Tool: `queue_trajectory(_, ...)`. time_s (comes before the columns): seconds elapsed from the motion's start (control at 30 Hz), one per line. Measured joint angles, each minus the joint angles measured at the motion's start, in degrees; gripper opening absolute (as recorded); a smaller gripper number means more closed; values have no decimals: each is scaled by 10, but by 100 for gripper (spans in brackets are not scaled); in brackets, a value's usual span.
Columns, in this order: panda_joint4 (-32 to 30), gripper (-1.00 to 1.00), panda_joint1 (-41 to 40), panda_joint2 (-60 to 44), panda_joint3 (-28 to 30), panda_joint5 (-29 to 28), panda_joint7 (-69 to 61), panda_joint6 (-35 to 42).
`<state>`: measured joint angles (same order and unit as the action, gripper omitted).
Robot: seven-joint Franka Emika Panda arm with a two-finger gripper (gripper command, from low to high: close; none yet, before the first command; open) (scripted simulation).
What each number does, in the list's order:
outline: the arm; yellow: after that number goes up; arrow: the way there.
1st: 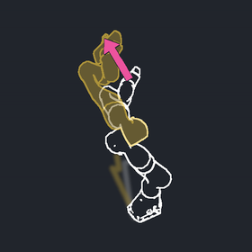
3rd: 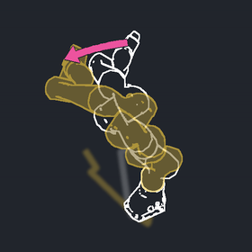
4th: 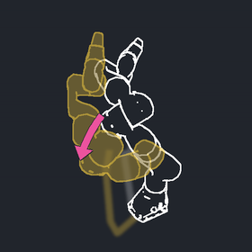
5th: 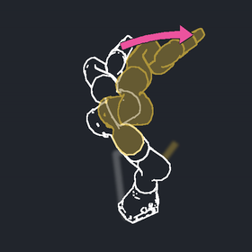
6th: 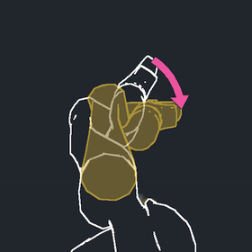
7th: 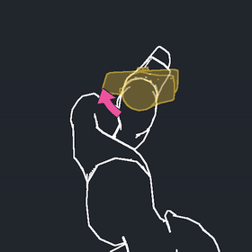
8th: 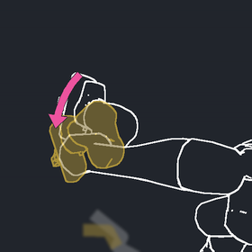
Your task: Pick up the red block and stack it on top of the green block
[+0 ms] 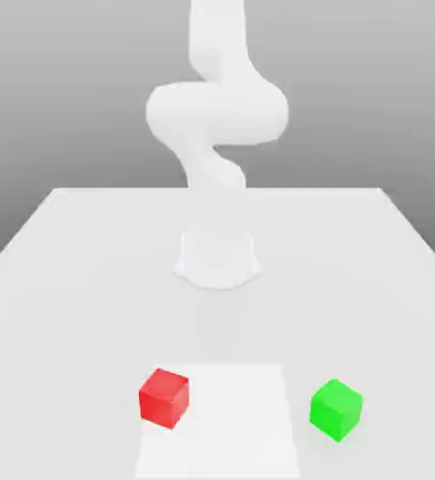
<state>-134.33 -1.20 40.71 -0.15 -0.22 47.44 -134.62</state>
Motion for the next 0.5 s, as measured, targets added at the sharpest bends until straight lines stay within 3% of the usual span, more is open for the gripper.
queue_trajectory(0.5, -156, 0, -60, -316, 9, -10, 96, -174)
